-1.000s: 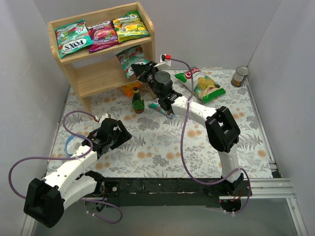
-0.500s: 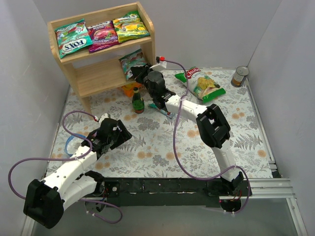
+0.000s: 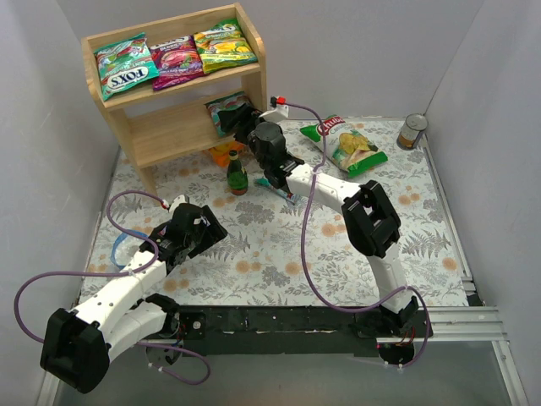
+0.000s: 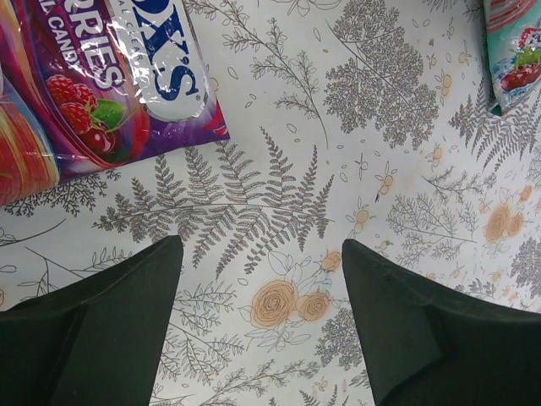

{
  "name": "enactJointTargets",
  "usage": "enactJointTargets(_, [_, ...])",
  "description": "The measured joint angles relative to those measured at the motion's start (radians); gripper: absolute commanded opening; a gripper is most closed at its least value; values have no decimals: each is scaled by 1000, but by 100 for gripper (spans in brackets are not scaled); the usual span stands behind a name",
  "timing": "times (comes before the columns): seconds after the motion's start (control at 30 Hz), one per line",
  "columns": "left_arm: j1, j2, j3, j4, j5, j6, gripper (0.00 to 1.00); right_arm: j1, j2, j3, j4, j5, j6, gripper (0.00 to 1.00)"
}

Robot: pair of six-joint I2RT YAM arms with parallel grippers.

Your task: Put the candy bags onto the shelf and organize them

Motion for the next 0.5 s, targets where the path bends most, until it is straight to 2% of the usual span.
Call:
enactJointTargets(0.17, [0,0,0,0,-3,0,79,2,-53,-39,-24,0,5,93])
enactJointTargets(0.5, [0,0,0,0,-6,0,87,16,-241,-243,-80,-24,21,95])
